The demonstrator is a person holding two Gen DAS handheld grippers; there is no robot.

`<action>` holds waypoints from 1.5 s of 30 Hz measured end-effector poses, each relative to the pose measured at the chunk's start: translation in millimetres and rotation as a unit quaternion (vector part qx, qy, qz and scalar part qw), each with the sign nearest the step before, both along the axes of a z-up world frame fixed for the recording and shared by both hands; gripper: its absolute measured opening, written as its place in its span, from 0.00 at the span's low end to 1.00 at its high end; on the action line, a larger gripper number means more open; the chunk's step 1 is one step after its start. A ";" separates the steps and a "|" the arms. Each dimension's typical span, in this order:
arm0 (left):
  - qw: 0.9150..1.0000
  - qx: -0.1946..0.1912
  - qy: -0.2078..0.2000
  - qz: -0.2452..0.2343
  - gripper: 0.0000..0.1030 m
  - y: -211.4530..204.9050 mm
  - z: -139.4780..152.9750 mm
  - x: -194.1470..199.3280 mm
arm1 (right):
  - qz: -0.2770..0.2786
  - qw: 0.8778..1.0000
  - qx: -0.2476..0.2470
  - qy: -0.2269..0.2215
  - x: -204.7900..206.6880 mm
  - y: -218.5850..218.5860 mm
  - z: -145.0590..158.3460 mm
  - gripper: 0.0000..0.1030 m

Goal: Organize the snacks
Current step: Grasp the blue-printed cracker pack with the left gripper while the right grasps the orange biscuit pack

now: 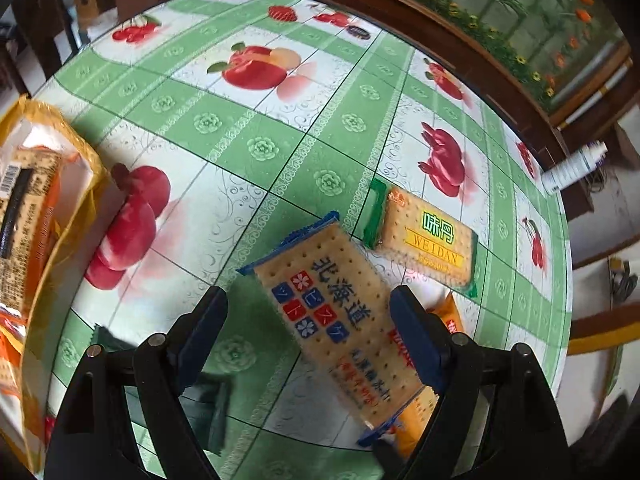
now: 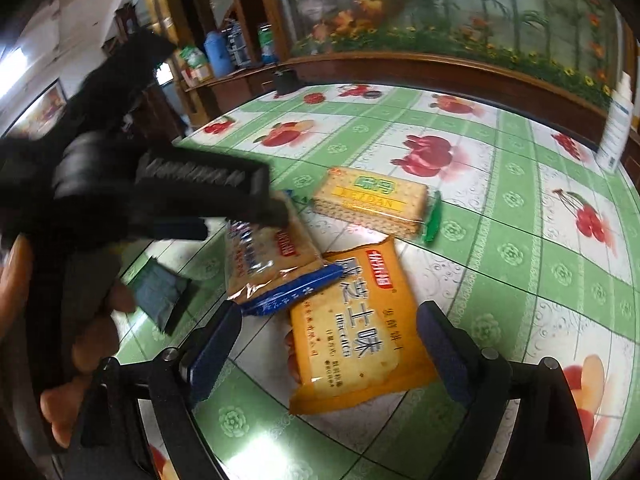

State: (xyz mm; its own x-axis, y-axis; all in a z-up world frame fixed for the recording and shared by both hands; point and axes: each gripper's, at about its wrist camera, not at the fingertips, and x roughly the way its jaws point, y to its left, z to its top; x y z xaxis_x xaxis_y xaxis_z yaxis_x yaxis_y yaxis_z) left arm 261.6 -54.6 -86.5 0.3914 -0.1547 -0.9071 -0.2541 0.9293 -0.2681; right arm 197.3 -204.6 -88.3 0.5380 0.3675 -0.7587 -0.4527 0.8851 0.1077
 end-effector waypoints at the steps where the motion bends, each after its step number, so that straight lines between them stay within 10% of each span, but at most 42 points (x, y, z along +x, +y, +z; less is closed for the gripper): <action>1: 1.000 -0.004 0.002 0.002 0.81 -1.3 -0.5 1.2 | 0.008 1.000 -0.011 -0.005 -1.1 2.9 -0.5 0.89; 17: 0.994 0.037 -0.017 -0.103 0.86 -11.4 -10.3 6.6 | 0.056 0.996 -0.067 -0.030 -2.5 10.9 -7.6 0.87; 22: 0.985 0.100 -0.046 -0.133 0.63 -0.9 -12.6 -11.4 | 0.046 0.995 -0.092 -0.003 3.8 10.7 -21.3 0.69; 32: 0.984 0.101 -0.042 -0.142 0.64 14.0 -11.8 -22.5 | 0.016 0.992 -0.123 -0.023 13.2 25.3 -20.5 0.85; 37: 0.980 0.128 -0.030 -0.150 0.85 9.8 -17.2 -26.2 | -0.007 0.996 -0.094 0.004 24.2 28.5 -24.3 0.87; 45: 0.979 0.128 -0.050 -0.150 0.77 11.4 -17.9 -44.5 | -0.070 0.996 -0.038 0.036 8.7 2.6 -15.7 0.69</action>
